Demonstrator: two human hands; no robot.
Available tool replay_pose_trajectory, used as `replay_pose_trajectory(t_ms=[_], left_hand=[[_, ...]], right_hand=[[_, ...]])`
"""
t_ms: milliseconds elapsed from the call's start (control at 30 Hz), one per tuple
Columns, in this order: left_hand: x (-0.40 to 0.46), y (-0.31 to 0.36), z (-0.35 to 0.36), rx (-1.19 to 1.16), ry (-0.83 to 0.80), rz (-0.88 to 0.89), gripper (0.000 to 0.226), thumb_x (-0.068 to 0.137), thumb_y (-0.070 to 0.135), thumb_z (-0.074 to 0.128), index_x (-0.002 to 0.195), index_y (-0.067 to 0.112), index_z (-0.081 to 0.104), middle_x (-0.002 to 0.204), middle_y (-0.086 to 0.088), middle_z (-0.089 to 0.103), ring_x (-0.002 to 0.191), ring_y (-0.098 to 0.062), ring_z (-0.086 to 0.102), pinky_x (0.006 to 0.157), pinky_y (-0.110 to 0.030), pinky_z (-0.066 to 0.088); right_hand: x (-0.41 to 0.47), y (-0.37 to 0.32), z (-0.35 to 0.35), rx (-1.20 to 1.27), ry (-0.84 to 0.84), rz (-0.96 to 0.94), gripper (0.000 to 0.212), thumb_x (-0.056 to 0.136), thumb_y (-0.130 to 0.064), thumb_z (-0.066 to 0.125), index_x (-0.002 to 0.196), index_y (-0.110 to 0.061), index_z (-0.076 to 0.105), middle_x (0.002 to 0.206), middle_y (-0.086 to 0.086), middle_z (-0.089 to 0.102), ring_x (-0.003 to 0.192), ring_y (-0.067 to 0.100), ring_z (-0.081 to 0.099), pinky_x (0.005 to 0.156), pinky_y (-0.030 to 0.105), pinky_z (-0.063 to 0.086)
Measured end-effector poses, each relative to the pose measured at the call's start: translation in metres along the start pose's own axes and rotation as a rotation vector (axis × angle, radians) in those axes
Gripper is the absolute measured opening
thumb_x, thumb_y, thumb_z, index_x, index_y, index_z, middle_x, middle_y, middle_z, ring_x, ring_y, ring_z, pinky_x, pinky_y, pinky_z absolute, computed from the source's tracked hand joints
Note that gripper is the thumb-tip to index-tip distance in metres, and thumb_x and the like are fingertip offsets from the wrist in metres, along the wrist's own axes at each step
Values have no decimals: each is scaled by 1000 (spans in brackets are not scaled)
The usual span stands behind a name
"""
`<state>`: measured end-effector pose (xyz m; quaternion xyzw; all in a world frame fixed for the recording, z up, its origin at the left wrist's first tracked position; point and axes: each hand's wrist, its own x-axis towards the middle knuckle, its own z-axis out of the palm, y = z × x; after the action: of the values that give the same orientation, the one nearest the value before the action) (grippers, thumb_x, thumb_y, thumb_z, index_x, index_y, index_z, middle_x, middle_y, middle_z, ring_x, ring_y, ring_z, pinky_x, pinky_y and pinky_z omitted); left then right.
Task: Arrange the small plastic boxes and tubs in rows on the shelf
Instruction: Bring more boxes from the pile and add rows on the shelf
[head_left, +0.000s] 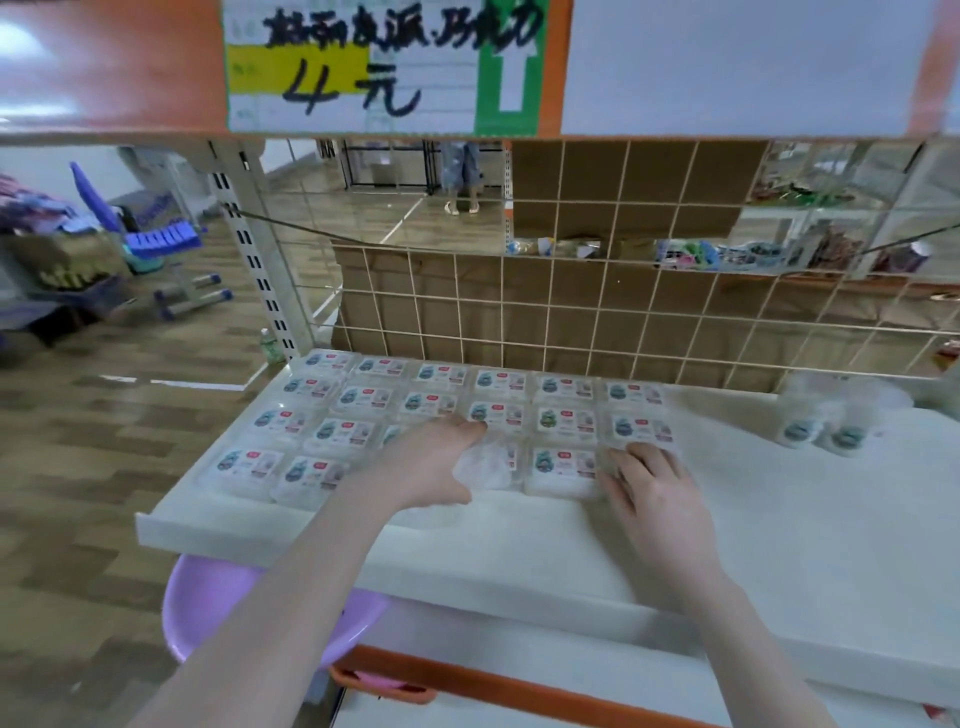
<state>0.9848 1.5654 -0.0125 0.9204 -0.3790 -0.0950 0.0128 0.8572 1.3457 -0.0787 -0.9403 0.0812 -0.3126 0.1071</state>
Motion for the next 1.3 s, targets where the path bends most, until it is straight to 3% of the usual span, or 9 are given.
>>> replay_pose_trajectory(t_ms=[167, 333, 500, 833, 933, 1100, 1300], left_hand=[[-3, -1, -6, -45, 35, 39, 56, 79, 30, 66, 129, 13, 51, 130, -6, 49, 118, -21, 46, 89, -29, 38], [-9, -9, -15, -177, 56, 36, 51, 88, 33, 61, 137, 26, 49, 142, 7, 46, 129, -11, 40, 99, -20, 29], [-7, -15, -26, -351, 59, -11, 42, 89, 33, 58, 131, 33, 54, 136, 16, 51, 120, -5, 45, 82, -12, 29], [4, -20, -39, -347, -43, 18, 41, 93, 34, 54, 133, 26, 52, 139, 10, 49, 118, -3, 46, 91, -13, 29], [7, -21, -35, -403, 27, -3, 36, 95, 32, 51, 130, 28, 54, 137, 10, 51, 121, -8, 48, 93, -16, 31], [9, -21, -24, -350, 180, 6, 37, 95, 27, 53, 131, 24, 54, 137, 7, 51, 124, -11, 46, 91, -10, 25], [10, -21, -11, -314, 215, 9, 56, 85, 37, 63, 138, 35, 45, 143, 10, 43, 123, -14, 47, 100, -28, 39]], right_hand=[[-1, 1, 2, 15, 25, -5, 18, 70, -6, 79, 85, -6, 69, 85, 12, 65, 79, 37, 61, 73, 42, 52], [-1, 3, 6, 19, 29, 5, 21, 70, -6, 79, 89, -4, 70, 89, 13, 66, 82, 38, 62, 75, 44, 53], [-2, 5, 9, 17, 35, 9, 23, 71, -6, 79, 92, -4, 70, 90, 13, 66, 83, 38, 62, 76, 44, 52], [-2, 5, 10, 24, 57, 15, 23, 71, -7, 78, 92, -3, 70, 91, 14, 66, 83, 37, 62, 76, 44, 53], [-2, 4, 10, 25, 57, 24, 22, 71, -7, 78, 92, -3, 70, 92, 14, 66, 84, 38, 62, 77, 44, 53], [-2, 4, 10, 29, 63, 14, 21, 71, -7, 78, 91, -4, 70, 91, 13, 66, 83, 38, 62, 75, 43, 52], [-2, 5, 11, 26, 66, 10, 23, 70, -6, 80, 91, -4, 70, 91, 13, 66, 84, 37, 62, 76, 43, 52]])
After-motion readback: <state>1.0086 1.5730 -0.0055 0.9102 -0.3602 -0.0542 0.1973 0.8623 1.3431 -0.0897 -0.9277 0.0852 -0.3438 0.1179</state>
